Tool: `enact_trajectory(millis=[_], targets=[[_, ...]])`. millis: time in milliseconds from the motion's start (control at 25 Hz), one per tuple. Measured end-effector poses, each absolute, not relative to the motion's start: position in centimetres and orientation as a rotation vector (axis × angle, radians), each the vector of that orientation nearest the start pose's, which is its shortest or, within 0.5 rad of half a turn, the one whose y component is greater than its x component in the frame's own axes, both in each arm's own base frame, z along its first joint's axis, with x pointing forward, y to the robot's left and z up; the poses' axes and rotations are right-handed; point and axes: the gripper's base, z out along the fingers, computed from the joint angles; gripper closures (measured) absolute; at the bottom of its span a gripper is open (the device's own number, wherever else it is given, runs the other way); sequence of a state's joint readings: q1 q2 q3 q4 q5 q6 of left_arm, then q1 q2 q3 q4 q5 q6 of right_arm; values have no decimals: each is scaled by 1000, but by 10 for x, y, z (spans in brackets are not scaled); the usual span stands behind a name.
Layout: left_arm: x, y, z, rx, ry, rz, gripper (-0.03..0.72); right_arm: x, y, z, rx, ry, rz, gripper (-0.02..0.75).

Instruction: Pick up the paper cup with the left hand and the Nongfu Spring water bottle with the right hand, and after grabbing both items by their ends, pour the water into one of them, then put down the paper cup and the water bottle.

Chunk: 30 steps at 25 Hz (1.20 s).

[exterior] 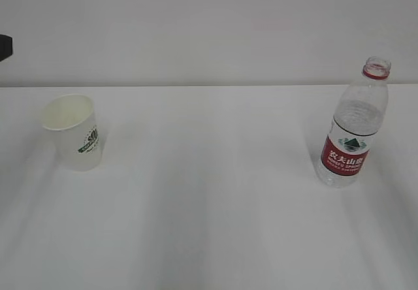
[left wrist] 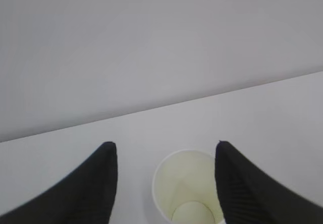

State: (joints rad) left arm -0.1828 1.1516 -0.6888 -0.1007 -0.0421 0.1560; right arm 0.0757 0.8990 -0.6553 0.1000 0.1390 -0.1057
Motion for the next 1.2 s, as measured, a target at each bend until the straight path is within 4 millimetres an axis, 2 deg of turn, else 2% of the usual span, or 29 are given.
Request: enact_trajectory(millis=[160, 480, 840, 1200], targets=[[248, -45, 289, 226, 1916, -81, 244, 201, 16, 316, -85, 1902, 61, 234], [249, -45, 292, 220, 1880, -79, 244, 221, 17, 302, -55, 1928, 73, 234], [252, -46, 289, 216, 1870, -77, 244, 232, 17, 298, -32, 1889, 75, 235], [254, -44, 258, 208, 1872, -61, 246, 233, 17, 300, -30, 1872, 74, 235]])
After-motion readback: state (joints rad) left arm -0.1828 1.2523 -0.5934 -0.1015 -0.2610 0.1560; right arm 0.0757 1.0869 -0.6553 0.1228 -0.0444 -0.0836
